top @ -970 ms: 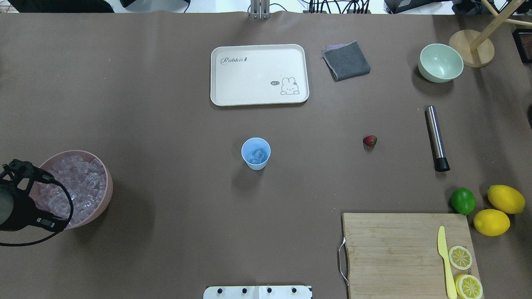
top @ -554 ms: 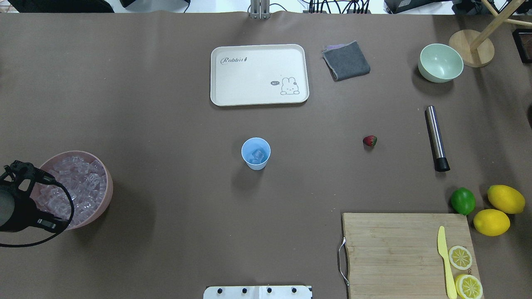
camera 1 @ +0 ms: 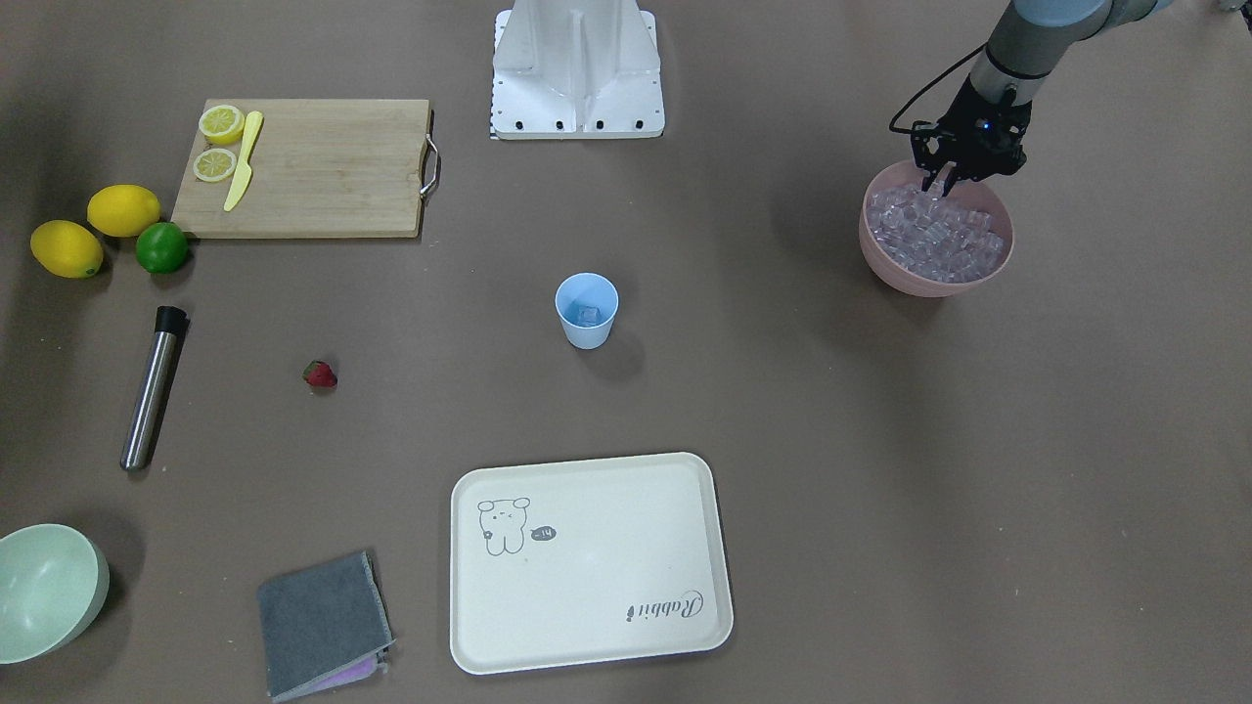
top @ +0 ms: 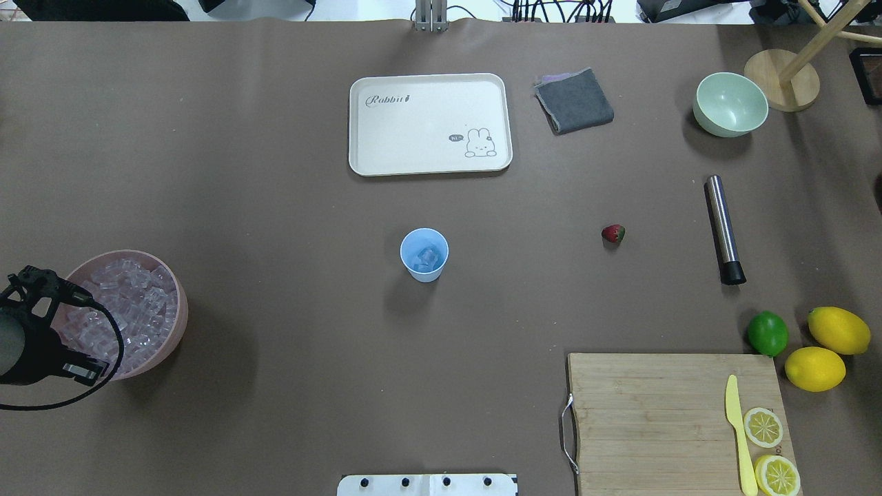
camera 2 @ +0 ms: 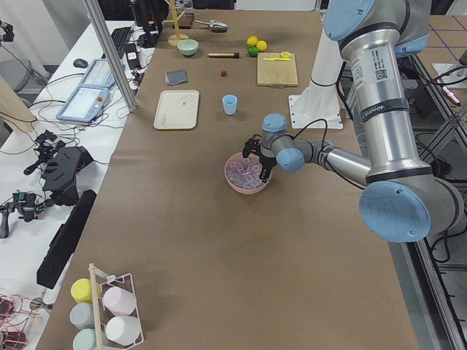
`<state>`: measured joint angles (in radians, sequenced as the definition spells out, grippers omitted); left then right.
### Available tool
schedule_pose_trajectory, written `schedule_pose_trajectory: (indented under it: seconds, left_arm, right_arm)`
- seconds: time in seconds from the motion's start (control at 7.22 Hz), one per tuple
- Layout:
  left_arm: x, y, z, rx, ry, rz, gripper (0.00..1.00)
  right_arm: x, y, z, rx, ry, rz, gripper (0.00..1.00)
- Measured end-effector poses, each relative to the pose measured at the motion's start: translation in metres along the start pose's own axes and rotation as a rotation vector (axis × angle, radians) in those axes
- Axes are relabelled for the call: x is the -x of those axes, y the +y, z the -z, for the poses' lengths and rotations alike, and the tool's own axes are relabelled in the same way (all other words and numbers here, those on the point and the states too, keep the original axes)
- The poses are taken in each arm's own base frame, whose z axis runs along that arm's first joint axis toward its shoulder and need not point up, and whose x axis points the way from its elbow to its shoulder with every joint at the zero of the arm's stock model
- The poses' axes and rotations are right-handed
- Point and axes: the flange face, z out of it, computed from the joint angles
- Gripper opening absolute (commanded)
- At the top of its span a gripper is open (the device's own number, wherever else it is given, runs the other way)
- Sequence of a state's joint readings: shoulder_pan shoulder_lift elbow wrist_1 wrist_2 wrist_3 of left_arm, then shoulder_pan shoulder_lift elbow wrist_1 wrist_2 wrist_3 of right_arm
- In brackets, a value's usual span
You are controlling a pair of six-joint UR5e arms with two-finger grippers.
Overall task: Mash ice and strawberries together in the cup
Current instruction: 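Lift the grasped ice cubes out of the pink bowl with the left gripper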
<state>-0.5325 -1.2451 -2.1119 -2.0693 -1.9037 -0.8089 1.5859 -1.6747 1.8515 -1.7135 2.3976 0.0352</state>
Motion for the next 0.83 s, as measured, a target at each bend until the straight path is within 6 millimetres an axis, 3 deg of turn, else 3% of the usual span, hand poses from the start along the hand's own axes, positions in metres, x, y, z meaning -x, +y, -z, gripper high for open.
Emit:
schedule_pose_trajectory:
  seconds: [0.28, 0.55, 0.83]
  left_arm:
    - [-0.002, -0.005, 0.013, -0.027, 0.011, 0.003, 0.02]
    - [0.008, -0.019, 0.049, -0.103, 0.018, 0.04, 0.0]
    - [0.012, -0.051, 0.086, -0.228, 0.048, 0.073, 0.0]
  right_arm:
    - [0.0, 0.0, 0.0, -0.001, 0.0, 0.001, 1.0]
    - [0.001, 0.0, 0.001, -0.002, 0.0, 0.002, 1.0]
    - [0.002, 0.0, 0.001, -0.003, -0.003, 0.003, 1.0]
